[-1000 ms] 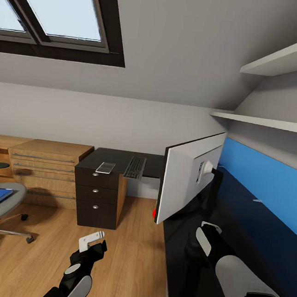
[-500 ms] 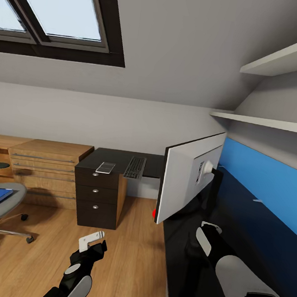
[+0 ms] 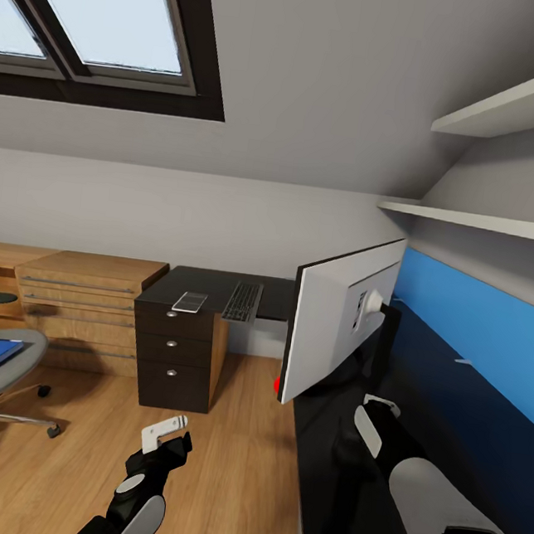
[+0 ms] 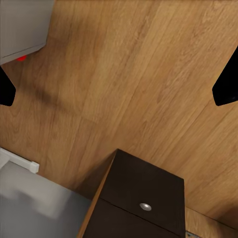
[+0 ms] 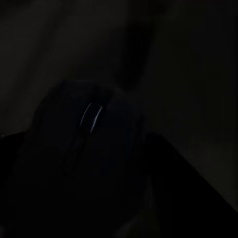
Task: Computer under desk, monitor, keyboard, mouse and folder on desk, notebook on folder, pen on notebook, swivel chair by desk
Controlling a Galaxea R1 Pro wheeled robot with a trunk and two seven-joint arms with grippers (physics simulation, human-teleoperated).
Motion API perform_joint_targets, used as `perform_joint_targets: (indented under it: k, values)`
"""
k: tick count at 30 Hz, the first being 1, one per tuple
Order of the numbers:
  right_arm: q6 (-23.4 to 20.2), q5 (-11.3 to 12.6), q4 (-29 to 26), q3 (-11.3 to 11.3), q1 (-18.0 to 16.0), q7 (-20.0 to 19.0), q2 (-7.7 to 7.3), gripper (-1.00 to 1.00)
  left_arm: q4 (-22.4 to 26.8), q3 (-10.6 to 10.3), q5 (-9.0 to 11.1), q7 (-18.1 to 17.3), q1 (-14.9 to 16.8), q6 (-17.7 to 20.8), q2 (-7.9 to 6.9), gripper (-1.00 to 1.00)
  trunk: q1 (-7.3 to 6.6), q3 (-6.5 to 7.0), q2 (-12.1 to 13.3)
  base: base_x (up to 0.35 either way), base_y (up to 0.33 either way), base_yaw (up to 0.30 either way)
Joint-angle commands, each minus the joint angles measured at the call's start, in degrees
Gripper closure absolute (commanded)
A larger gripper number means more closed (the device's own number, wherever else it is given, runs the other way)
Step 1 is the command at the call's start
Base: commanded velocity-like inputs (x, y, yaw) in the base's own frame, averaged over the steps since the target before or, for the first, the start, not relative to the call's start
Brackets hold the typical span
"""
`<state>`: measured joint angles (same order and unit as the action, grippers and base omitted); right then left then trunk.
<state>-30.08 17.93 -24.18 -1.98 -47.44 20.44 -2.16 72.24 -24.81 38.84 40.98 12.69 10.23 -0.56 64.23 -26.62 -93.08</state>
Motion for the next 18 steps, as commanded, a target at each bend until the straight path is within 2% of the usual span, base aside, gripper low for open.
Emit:
perform_joint_targets:
  k: [1,6,8,12,18]
  values:
    - [-0.16,0.71,-0.25,-0.17,-0.02,0.25,-0.05,1.00,0.09,-0.15,0.18,0.41,0.06,0.23,-0.06,-1.00,-0.23,0.11,0.38,0.000,0.000,0.000]
    - [-0.22,0.74,-2.71,-0.07,0.03,0.16,-0.21,1.00,0.09,-0.13,0.18,0.41,0.06,0.23,-0.06,-1.00,-1.33,1.01,2.38,0.000,0.000,0.000]
    - [-0.42,0.85,-6.74,-0.01,0.23,0.14,-0.27,1.00,0.09,-0.14,0.18,0.41,0.06,0.23,-0.06,-1.00,-1.77,1.37,3.19,0.000,0.000,0.000]
    - [-0.63,0.95,-11.40,0.03,1.56,0.19,-0.34,1.00,0.09,-0.08,0.18,0.41,0.06,0.23,-0.15,-1.00,-2.64,2.09,4.79,-0.011,0.000,0.000]
    - [-0.68,1.02,-13.55,0.04,2.87,0.21,-0.33,1.00,0.09,-0.06,0.18,0.41,0.06,0.23,-0.25,-1.00,-3.96,3.17,7.20,-0.234,0.000,0.000]
